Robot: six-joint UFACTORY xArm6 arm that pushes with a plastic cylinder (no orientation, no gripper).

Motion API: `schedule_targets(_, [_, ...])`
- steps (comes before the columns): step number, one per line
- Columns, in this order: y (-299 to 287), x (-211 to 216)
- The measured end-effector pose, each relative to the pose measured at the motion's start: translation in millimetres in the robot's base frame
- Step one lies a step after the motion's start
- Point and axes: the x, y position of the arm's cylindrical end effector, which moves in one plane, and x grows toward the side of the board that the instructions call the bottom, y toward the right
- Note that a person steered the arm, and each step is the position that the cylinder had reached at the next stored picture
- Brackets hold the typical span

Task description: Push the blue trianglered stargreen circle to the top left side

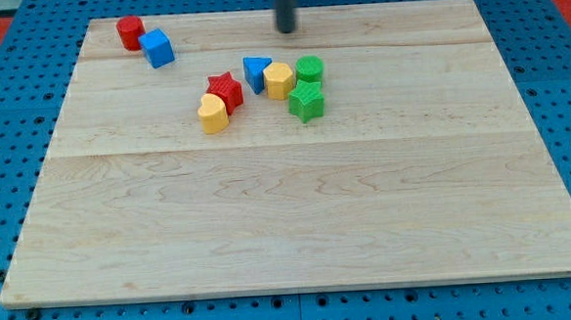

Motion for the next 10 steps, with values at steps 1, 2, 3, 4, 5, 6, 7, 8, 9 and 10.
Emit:
schedule_targets(1, [32.0,35.4])
schedule_targets(2, [59.4,72.7])
schedule_targets(3, [1.0,83.4])
schedule_targets(4, [-76.7,82.6])
schedule_targets(5, [-127.4,83.0])
schedule_targets(6, [-136.8,99.7])
schedule_targets(7, [-105.6,70.4])
schedule_targets(8, [-62.3,78.6])
schedule_targets(9, [-61.3,111.1])
schedule_targets(10, [-83.1,121.1])
